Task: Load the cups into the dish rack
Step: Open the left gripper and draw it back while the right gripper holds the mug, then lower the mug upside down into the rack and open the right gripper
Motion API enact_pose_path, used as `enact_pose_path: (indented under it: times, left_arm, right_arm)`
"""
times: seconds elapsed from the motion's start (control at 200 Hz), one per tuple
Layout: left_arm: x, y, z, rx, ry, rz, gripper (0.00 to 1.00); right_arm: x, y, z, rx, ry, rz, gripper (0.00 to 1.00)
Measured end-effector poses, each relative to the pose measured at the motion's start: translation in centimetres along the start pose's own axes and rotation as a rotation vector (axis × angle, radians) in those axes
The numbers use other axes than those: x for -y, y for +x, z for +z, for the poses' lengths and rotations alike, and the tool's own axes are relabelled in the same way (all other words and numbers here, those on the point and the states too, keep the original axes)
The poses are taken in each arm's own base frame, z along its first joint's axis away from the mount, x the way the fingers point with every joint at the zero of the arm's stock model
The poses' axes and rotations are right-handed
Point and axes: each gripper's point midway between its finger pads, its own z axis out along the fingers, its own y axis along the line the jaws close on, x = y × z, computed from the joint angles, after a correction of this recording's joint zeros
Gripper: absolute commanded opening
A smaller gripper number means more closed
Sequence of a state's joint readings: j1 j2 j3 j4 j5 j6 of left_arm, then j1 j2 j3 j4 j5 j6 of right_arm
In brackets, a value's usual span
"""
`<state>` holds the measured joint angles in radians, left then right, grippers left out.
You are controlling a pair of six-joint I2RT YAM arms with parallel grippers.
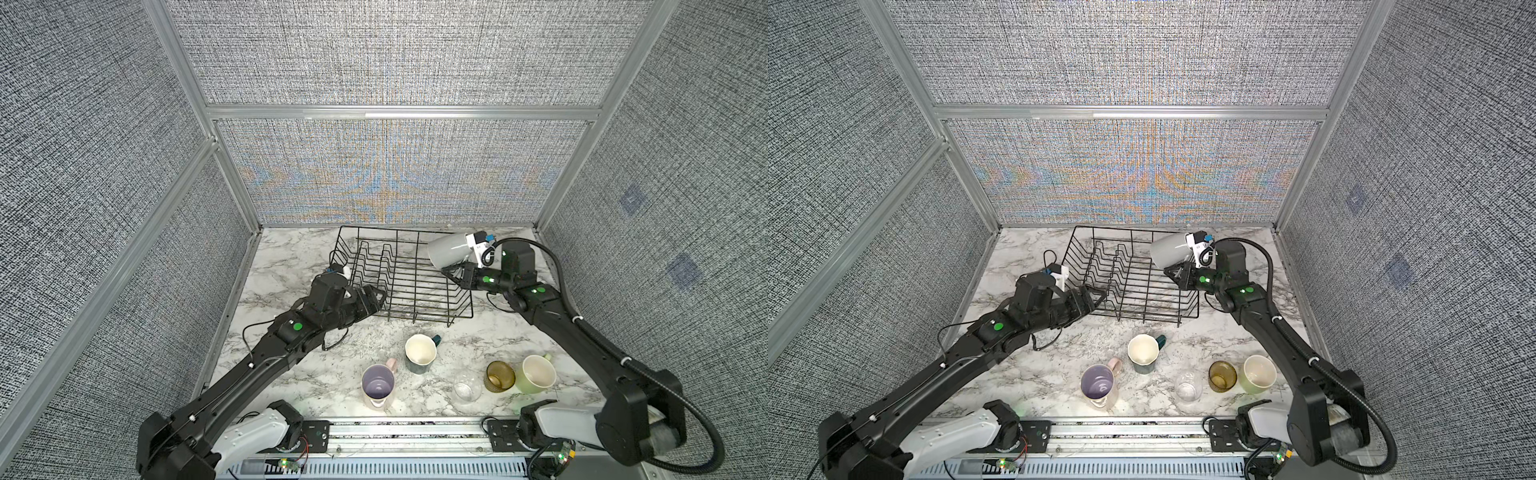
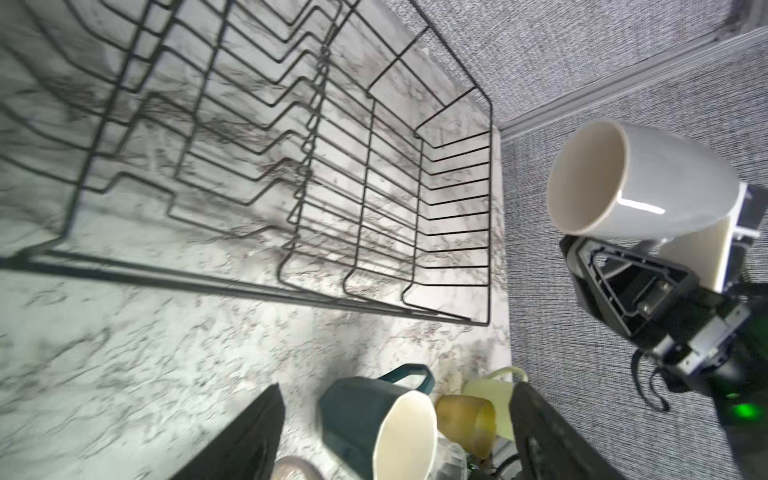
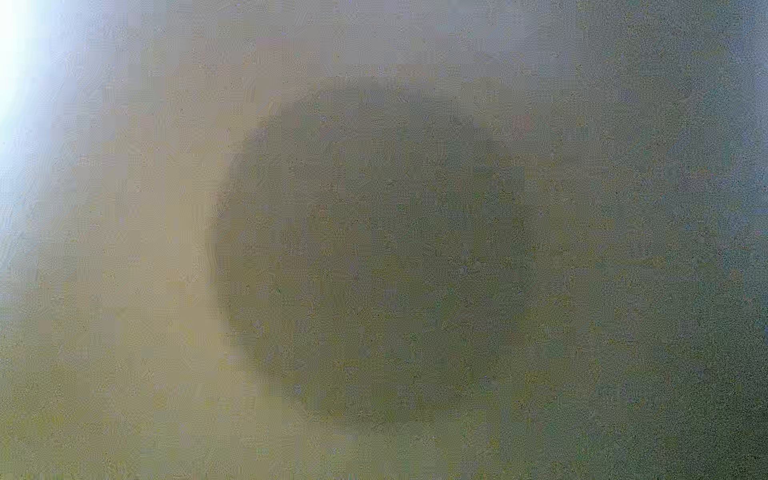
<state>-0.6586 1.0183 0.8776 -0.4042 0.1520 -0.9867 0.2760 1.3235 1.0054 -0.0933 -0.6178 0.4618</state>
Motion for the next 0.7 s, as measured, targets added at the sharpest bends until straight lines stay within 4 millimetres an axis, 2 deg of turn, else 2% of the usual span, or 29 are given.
enact_pose_path:
  times: [0.27, 0.44, 0.565, 0.7]
  left_arm:
    - [-5.3, 1.7, -3.9, 0.02, -0.189, 0.034, 0.86]
    - [-8.4, 3.7, -5.5, 0.0, -0.251, 0.034, 0.86]
    - [-9.6, 5.0, -6.5, -0.022, -0.267, 0.031, 0.86]
    - [-9.8, 5.6, -7.1, -0.033, -0.252, 0.021, 0.86]
  right_arm:
    - [5.7, -1.2, 4.6, -0.075, 0.282, -0.128, 0.0]
    - [9.2, -1.5, 7.2, -0.143, 0.457, -0.208, 0.0]
    - [10.7, -0.5, 8.9, -0.22, 0.559, -0.275, 0.0]
    - [12.7, -0.4, 9.3, -0.267, 0.685, -0.312, 0.0]
